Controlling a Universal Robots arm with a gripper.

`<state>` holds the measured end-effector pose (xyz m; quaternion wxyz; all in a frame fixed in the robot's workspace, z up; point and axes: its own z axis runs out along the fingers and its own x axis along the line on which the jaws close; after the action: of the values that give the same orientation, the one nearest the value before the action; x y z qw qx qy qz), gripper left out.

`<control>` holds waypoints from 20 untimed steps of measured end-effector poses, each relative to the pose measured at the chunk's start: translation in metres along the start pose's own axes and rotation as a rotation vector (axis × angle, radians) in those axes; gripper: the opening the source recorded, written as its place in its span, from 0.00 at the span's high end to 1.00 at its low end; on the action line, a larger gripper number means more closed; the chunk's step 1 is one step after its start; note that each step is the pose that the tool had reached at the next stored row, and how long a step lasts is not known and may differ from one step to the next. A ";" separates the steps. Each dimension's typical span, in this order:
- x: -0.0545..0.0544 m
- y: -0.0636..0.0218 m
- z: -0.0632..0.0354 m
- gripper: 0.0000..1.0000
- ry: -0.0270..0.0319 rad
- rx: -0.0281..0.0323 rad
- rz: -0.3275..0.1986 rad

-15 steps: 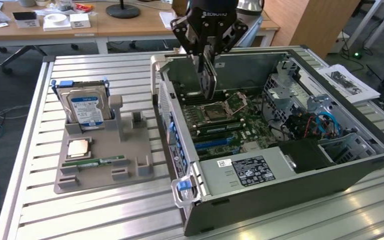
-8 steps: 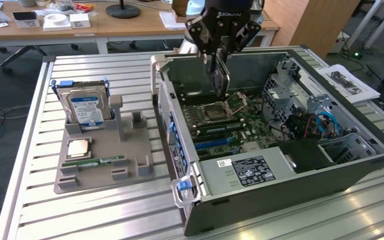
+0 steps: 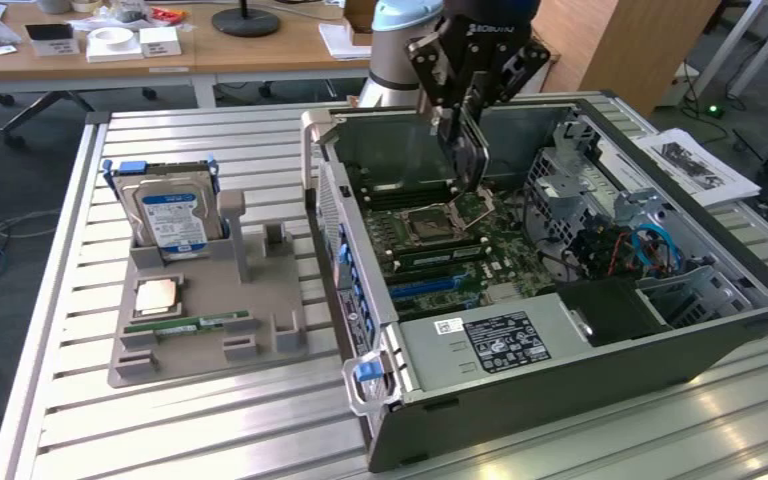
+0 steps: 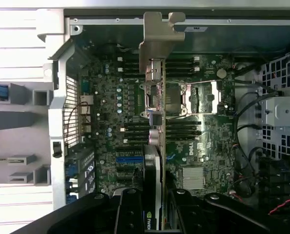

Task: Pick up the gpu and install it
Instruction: 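Pick up the gpu and move the gpu toward the slot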

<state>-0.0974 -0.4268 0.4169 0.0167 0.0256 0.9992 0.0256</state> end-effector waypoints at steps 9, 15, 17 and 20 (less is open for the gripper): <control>-0.034 0.0017 0.0012 0.73 0.0000 0.0001 0.000; -0.056 0.0028 0.0020 0.73 0.0000 0.0001 0.000; -0.063 0.0032 0.0023 0.73 0.0000 0.0000 0.000; -0.075 0.0037 0.0026 0.73 0.0001 0.0001 0.000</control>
<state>-0.0227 -0.4268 0.4169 0.0167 0.0256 0.9992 0.0256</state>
